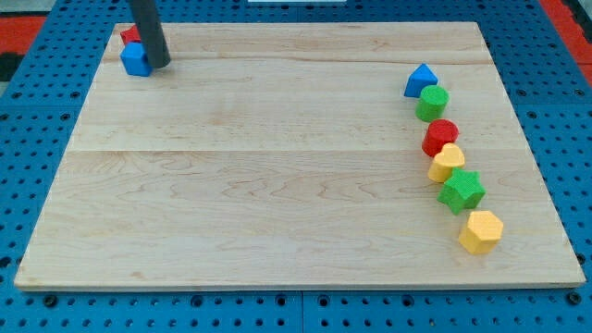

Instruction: Move your arm to the bottom center

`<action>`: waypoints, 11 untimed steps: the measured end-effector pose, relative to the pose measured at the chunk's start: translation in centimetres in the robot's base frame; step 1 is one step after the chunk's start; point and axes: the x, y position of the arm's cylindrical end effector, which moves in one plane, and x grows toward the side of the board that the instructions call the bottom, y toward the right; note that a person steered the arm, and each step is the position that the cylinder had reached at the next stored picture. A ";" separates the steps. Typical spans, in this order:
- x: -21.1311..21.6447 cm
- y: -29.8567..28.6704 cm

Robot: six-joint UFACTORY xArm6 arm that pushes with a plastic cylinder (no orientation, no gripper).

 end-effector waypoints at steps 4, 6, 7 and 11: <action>2.0 8.2; 9.9 15.4; 14.6 18.8; 33.9 35.7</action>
